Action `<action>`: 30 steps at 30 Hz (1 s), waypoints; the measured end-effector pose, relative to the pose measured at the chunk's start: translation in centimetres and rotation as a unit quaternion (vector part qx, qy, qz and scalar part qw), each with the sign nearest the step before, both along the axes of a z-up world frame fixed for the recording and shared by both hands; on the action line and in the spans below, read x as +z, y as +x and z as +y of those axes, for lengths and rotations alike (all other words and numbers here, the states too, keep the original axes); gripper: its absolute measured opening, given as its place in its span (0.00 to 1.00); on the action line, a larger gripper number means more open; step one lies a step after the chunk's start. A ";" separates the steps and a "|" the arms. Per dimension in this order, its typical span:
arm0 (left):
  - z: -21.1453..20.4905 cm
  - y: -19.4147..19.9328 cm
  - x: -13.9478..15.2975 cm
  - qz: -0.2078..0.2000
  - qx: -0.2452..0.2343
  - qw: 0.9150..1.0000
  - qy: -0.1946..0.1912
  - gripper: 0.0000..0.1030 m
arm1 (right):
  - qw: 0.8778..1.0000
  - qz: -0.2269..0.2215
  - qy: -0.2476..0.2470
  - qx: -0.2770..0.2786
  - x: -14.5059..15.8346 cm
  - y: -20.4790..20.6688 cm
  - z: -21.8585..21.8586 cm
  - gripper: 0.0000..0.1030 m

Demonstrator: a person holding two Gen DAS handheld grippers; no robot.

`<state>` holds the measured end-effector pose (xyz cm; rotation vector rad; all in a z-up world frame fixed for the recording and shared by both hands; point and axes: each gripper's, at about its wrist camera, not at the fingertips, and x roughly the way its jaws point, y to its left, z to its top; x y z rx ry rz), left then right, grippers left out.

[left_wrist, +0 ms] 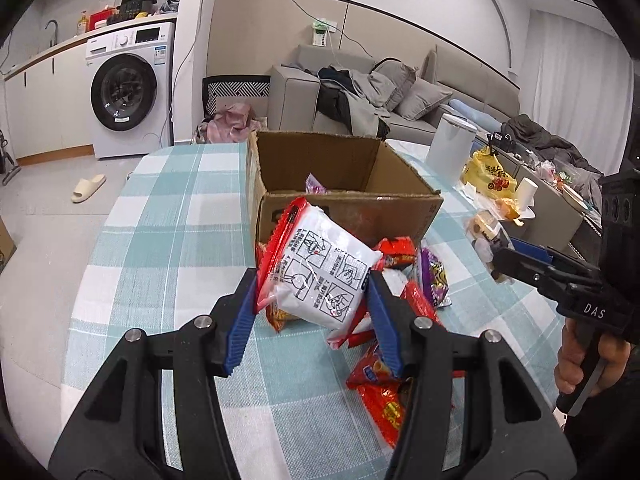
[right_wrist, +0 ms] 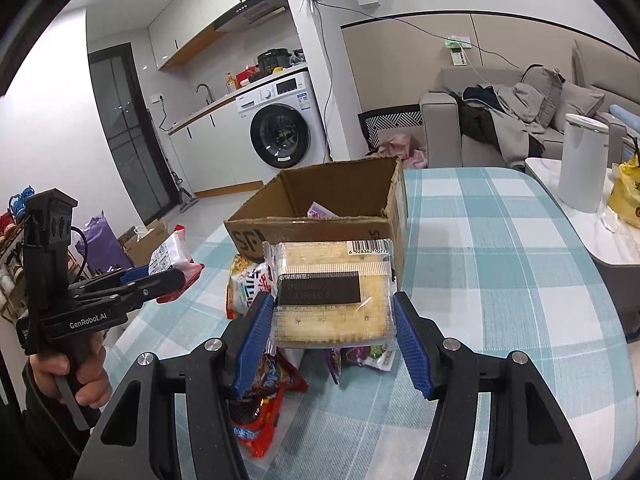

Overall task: Organize snacks
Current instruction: 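Carry the cracker sandwich over the box with right gripper while left carries white bag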

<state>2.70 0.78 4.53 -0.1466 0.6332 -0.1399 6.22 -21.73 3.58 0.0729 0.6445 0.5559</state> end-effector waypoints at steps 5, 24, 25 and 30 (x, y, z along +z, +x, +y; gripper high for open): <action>-0.6 0.5 1.2 -0.009 -0.005 1.000 0.002 0.49 | 1.000 -0.006 0.003 0.002 0.8 0.8 0.4 0.59; -0.8 4.2 3.4 -0.028 0.008 1.000 -0.001 0.49 | 1.000 -0.030 0.008 0.001 3.8 3.5 2.1 0.59; -0.8 4.5 3.5 -0.028 0.009 1.000 -0.001 0.49 | 1.000 -0.030 0.008 0.003 3.9 3.7 2.3 0.59; -0.6 5.5 3.5 -0.027 0.010 1.000 0.000 0.49 | 1.000 -0.026 0.009 0.003 4.1 4.7 2.9 0.59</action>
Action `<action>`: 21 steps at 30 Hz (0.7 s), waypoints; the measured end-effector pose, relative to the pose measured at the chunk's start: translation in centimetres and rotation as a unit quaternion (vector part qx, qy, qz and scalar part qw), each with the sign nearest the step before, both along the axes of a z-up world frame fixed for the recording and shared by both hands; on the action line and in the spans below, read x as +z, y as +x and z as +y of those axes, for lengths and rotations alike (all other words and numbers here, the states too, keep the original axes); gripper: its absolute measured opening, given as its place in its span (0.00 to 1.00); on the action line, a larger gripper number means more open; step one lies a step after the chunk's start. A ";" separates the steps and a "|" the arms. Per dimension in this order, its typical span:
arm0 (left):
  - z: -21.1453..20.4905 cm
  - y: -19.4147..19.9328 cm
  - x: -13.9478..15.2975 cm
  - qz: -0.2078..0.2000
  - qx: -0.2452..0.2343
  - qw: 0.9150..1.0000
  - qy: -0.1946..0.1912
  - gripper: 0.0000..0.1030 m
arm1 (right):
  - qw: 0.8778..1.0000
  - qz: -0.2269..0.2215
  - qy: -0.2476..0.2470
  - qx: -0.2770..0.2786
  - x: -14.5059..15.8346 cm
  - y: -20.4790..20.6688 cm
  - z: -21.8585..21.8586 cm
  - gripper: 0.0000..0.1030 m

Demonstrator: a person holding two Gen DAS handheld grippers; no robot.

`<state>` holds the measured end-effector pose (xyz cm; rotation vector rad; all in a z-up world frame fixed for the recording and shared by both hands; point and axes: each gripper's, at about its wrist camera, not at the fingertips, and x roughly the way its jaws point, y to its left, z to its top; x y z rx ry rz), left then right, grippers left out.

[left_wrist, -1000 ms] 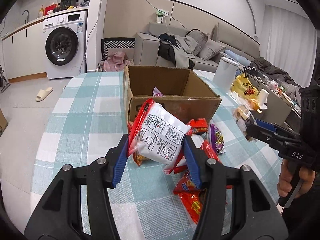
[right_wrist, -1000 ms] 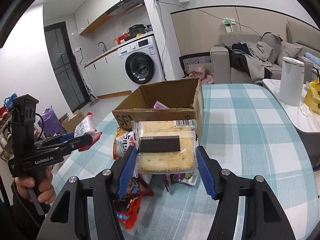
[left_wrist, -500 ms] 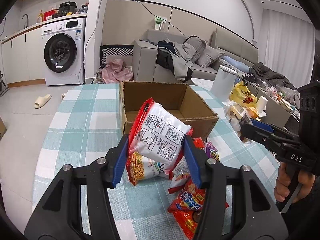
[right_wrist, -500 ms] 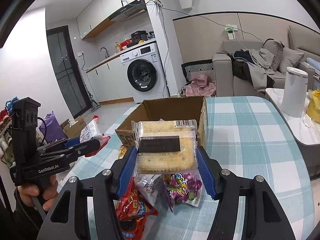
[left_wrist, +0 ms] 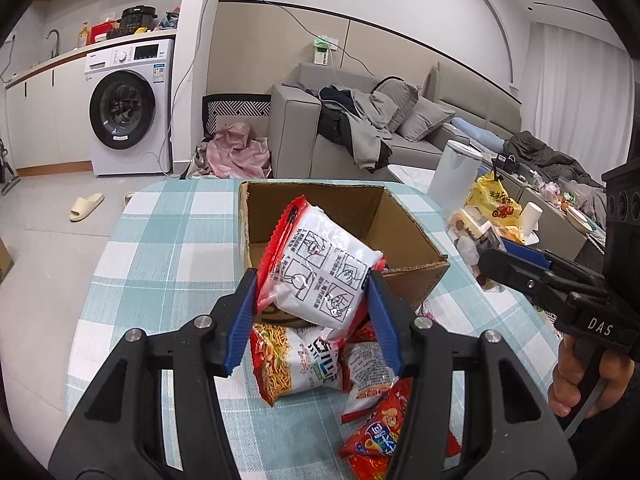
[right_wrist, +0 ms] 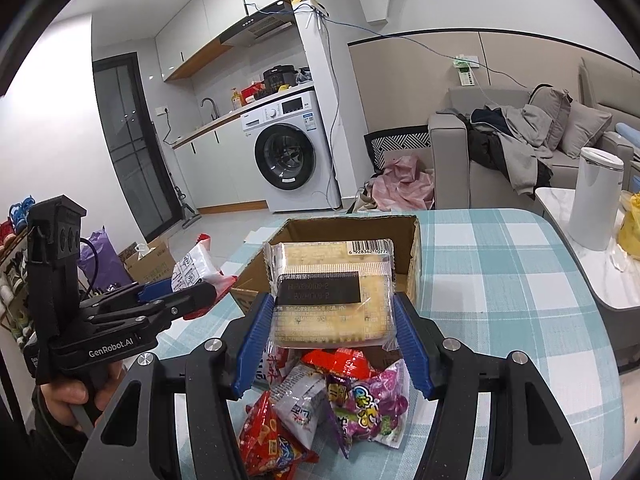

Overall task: Organize snacks
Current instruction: 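Carry the cracker sandwich over the box with right gripper while left carries white bag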

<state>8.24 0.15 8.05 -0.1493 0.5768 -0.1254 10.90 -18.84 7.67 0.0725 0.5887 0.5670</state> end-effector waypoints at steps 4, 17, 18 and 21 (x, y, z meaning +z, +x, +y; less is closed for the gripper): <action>-0.1 1.4 0.2 -0.001 0.001 1.000 0.008 0.49 | 1.000 0.006 0.004 -0.004 -0.1 0.8 0.3 0.59; -0.2 6.4 -0.8 0.011 0.011 1.000 0.014 0.49 | 0.999 0.034 0.002 -0.018 -1.4 4.2 1.7 0.59; -0.2 6.8 -1.0 0.012 0.011 1.000 0.016 0.49 | 0.999 0.035 0.002 -0.019 -1.5 4.4 1.7 0.59; -0.3 7.8 -1.4 0.016 0.013 1.000 0.022 0.49 | 0.999 0.039 0.005 -0.022 -1.8 4.9 1.9 0.59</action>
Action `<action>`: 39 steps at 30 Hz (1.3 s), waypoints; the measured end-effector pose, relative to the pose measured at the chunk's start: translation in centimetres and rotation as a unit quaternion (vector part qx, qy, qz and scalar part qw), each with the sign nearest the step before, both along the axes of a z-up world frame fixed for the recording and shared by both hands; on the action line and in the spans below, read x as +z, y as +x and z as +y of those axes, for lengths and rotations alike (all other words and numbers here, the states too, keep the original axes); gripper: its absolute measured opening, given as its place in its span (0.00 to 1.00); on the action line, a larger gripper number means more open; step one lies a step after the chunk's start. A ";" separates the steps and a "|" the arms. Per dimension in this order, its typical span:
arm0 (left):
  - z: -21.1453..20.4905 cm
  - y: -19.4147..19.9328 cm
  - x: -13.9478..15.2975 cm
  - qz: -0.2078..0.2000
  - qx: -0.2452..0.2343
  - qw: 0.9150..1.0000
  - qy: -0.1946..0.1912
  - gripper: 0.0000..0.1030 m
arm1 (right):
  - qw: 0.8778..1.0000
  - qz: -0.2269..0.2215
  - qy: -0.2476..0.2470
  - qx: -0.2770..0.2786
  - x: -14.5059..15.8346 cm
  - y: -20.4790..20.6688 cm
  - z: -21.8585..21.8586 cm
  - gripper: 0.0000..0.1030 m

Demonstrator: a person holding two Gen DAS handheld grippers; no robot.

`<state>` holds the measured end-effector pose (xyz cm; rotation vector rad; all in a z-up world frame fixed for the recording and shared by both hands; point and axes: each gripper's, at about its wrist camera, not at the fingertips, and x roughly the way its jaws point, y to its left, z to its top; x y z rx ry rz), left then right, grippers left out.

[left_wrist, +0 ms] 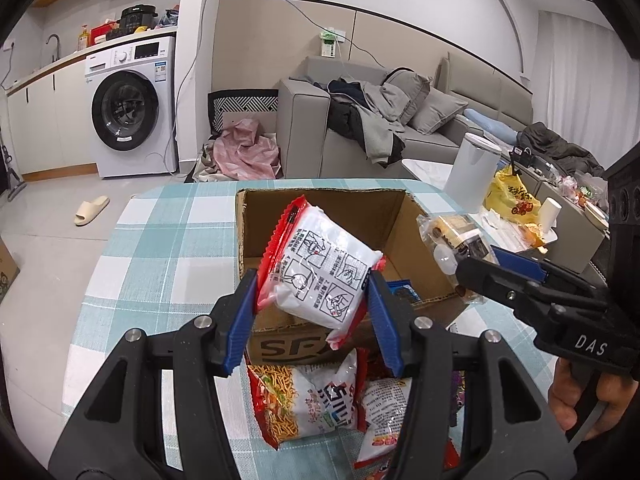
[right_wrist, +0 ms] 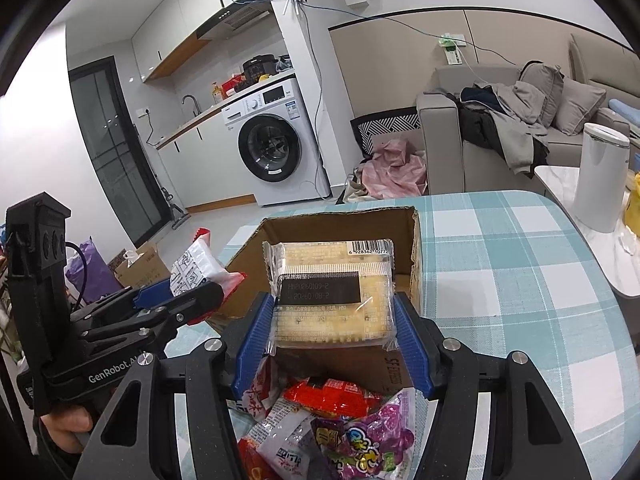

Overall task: Organize snacks
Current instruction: 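Carry the cracker sandwich over the box with right gripper while left carries white bag, then open both grippers to release the white bag and cracker sandwich into the box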

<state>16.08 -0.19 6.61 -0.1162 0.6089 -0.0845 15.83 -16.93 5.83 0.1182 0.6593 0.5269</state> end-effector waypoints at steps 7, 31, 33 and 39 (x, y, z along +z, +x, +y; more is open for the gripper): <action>-0.4 1.7 -1.4 0.007 0.006 1.000 0.009 0.49 | 1.000 0.007 0.001 -0.003 -0.6 1.1 0.3 0.59; -0.6 2.3 -3.2 0.025 -0.003 1.000 0.018 0.46 | 1.000 0.003 -0.016 -0.003 -1.5 2.0 0.5 0.80; -0.5 1.7 -2.9 0.024 -0.002 1.000 0.018 0.53 | 1.000 -0.001 -0.013 -0.003 -1.3 1.5 0.0 0.86; -0.1 -1.2 -2.1 0.011 0.003 1.000 0.024 0.82 | 1.000 0.003 -0.010 -0.001 -0.9 0.3 -1.5 1.00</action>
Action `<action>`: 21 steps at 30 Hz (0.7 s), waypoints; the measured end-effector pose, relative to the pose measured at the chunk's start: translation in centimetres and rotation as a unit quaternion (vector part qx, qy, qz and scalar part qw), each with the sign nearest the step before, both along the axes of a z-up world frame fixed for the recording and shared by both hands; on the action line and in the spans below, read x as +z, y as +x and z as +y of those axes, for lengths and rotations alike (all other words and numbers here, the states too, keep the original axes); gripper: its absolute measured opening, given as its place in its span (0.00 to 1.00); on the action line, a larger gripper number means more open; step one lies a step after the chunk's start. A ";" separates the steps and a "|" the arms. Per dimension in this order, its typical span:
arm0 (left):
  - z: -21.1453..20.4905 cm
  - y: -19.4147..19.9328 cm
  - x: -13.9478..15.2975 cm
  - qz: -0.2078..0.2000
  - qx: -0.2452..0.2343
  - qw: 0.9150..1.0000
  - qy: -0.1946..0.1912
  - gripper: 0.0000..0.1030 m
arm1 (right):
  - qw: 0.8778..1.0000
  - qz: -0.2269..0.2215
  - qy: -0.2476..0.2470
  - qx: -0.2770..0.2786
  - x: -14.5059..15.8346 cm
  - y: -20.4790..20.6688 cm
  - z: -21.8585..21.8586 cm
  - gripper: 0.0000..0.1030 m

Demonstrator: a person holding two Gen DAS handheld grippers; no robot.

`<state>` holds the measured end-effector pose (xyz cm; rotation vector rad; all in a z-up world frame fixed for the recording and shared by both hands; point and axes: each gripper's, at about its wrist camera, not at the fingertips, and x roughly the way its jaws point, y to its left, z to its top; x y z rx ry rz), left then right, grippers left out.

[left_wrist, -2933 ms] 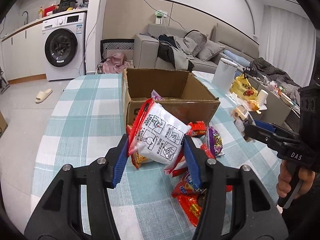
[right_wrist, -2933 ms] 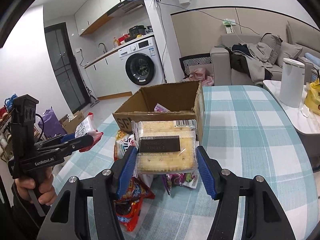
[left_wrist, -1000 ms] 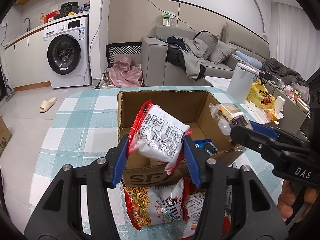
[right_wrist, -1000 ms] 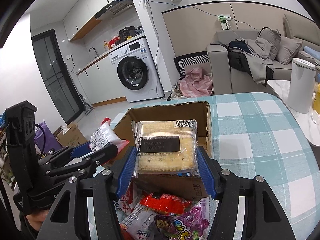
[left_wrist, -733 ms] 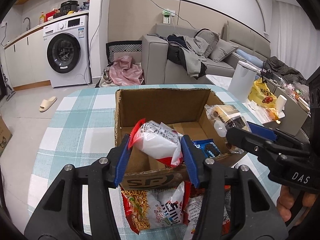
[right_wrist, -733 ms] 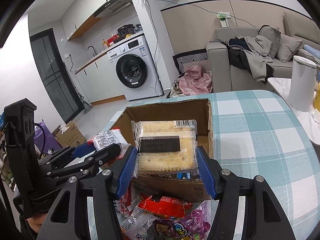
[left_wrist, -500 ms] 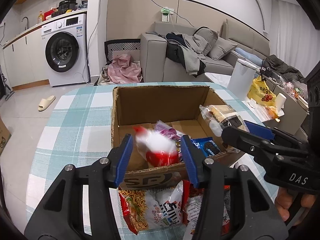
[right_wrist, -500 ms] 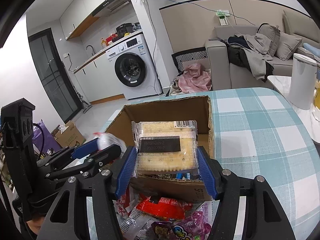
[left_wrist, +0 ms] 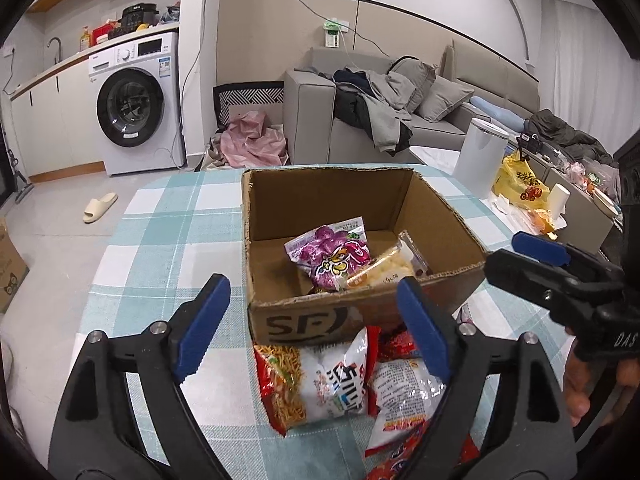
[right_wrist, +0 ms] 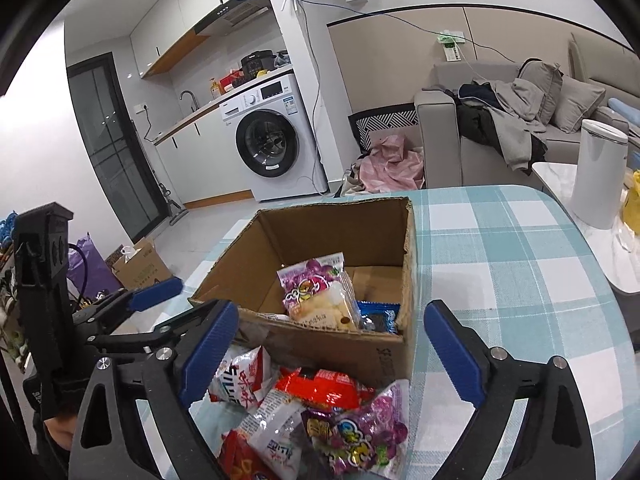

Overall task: Organize snacks
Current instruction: 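Open both grippers to release the white bag and cracker sandwich into the box, then move both grippers back down toward the snack pile in front of the box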

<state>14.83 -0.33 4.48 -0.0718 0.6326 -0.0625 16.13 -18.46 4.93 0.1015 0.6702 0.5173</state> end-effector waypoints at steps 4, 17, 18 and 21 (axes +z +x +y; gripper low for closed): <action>-0.2 -2.0 0.1 -0.009 -0.005 1.000 0.015 1.00 | 1.000 0.000 -0.003 -0.001 -0.1 -0.9 -0.8 1.00; -0.7 -6.2 0.2 -0.007 -0.018 1.000 0.015 0.99 | 0.999 0.015 -0.037 0.005 -1.7 -4.0 -1.8 1.00; -0.7 -6.2 0.1 -0.007 -0.017 1.000 0.015 0.99 | 0.999 0.016 -0.037 0.005 -1.8 -4.1 -1.9 1.00; -0.8 -6.6 0.1 -0.004 -0.017 1.000 0.010 0.99 | 0.999 0.022 -0.042 0.008 -2.1 -4.6 -2.1 1.00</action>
